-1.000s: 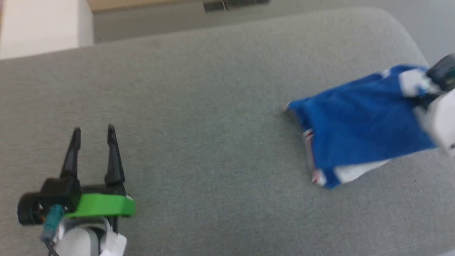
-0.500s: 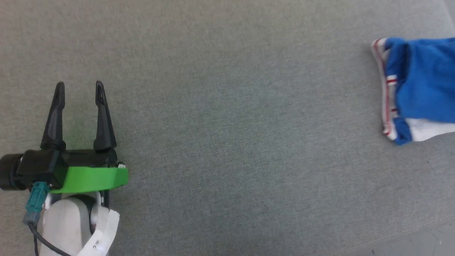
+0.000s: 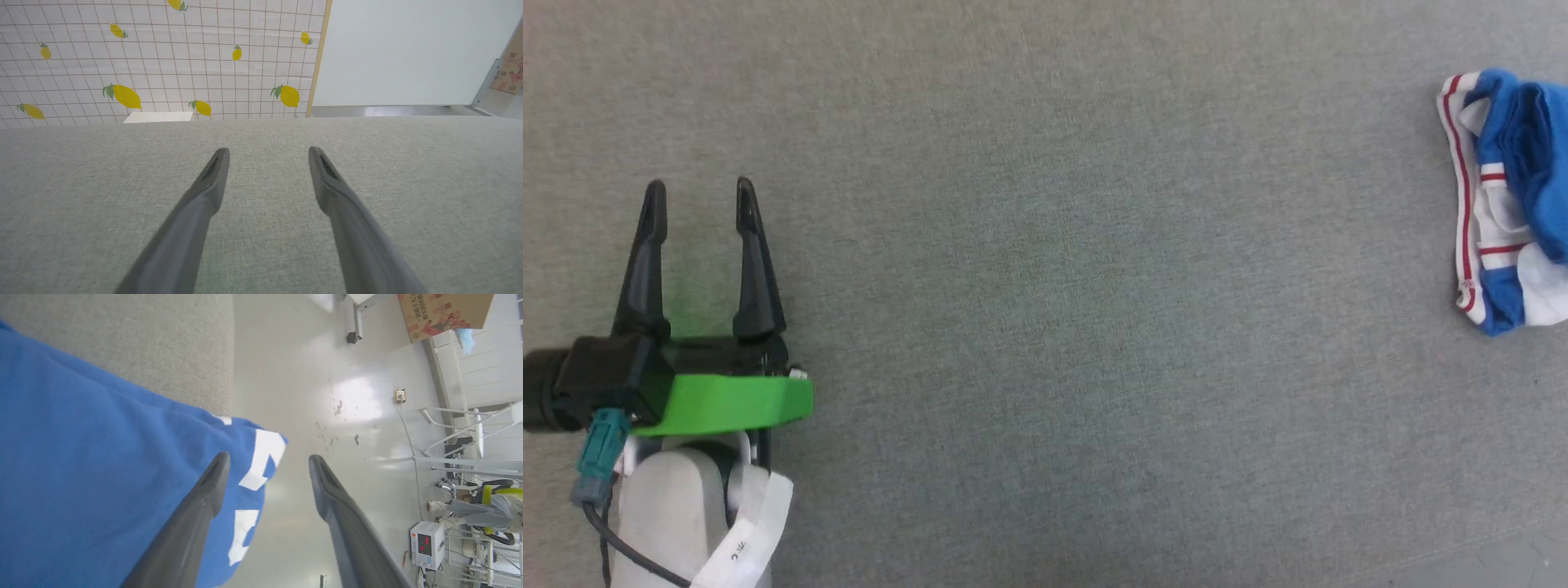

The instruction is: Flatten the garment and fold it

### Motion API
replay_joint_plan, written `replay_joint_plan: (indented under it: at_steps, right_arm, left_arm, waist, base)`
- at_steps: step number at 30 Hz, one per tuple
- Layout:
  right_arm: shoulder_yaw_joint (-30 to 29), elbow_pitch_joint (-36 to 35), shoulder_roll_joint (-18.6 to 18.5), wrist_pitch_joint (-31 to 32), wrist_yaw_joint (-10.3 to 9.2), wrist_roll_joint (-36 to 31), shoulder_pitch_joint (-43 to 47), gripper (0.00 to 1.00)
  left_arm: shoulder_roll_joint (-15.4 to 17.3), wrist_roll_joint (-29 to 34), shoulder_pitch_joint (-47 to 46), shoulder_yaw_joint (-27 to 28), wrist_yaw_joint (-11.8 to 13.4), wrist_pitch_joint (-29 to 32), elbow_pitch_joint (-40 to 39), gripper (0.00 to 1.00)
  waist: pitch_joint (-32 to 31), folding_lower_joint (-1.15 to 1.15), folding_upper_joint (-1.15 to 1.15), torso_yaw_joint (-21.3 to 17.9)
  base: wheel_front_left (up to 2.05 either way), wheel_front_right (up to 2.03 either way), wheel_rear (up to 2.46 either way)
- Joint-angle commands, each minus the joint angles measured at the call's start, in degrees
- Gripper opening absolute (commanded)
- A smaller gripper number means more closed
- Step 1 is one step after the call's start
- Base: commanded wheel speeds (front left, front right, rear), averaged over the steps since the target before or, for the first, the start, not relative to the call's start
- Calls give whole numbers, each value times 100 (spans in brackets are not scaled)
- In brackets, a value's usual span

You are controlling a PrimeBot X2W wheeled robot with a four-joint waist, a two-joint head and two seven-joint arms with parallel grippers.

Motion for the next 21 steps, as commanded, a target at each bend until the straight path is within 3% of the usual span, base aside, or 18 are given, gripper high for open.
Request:
replay_joint_plan:
  at_steps: [1,10,14,21]
  right_arm:
    - [-154,12,52,-231,-11,-255,-133,100]
    - [-1306,-706,856,-1810,-11,-1240,43,100]
    - [-1714,-1185,1411,-2321,-11,-1194,327,100]
    - [-2049,-2283,2160,-2597,-11,-1026,964,100]
  left_arm:
    - [-4,-46,95,55,-15,-22,58,100]
    - [-99,-179,659,201,49,-22,298,100]
    - [-117,-235,841,186,71,-22,363,100]
    - [-129,-300,1095,130,88,-22,455,100]
  waist:
    - [-561,-1,0,48]
    - [-1595,-1,0,285]
    - [-1852,-1,0,422]
    - [-2178,-1,0,667]
  base:
    - [0,0,0]
    - [0,0,0]
    - [0,0,0]
    - [0,0,0]
